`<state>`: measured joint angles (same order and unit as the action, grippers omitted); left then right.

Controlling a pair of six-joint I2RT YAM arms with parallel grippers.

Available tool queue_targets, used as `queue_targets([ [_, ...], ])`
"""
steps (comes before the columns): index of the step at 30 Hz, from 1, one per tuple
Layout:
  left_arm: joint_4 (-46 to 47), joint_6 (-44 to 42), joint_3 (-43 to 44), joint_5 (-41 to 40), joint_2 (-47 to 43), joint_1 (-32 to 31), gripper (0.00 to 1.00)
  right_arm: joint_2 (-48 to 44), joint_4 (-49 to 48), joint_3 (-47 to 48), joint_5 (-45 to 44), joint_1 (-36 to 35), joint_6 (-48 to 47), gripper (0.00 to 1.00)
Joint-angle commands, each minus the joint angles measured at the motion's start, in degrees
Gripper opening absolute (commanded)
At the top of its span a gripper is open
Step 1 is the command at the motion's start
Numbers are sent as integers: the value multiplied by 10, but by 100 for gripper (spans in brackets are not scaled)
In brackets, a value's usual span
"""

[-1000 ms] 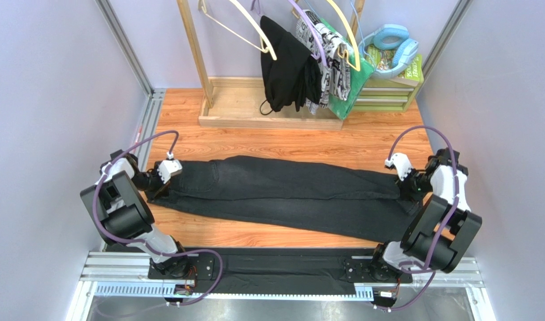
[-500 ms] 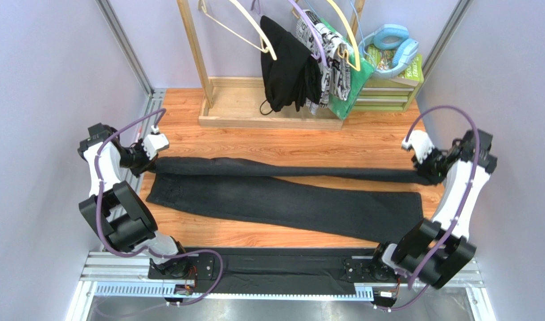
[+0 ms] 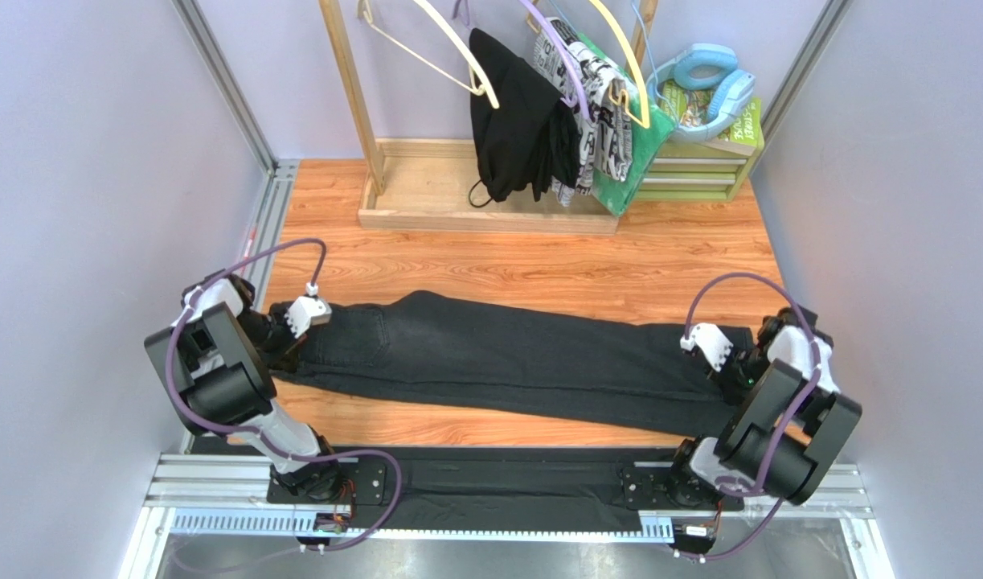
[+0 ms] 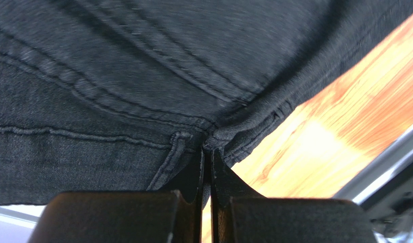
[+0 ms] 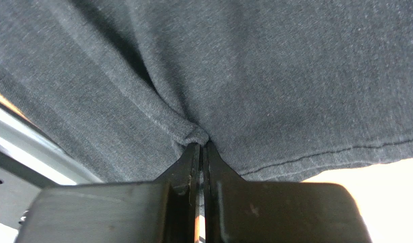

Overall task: Place the trousers on the hanger
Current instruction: Fold the trousers

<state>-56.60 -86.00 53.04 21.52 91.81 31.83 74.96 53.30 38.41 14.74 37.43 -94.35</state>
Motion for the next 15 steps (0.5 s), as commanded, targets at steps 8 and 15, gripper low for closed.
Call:
queue_targets([
  [8, 32, 167, 108, -5, 50, -33, 0, 136, -74, 233, -16, -82, 167, 0],
  [15, -119, 122, 246, 91, 14, -12, 0, 69, 44, 312, 48, -19, 99, 0],
])
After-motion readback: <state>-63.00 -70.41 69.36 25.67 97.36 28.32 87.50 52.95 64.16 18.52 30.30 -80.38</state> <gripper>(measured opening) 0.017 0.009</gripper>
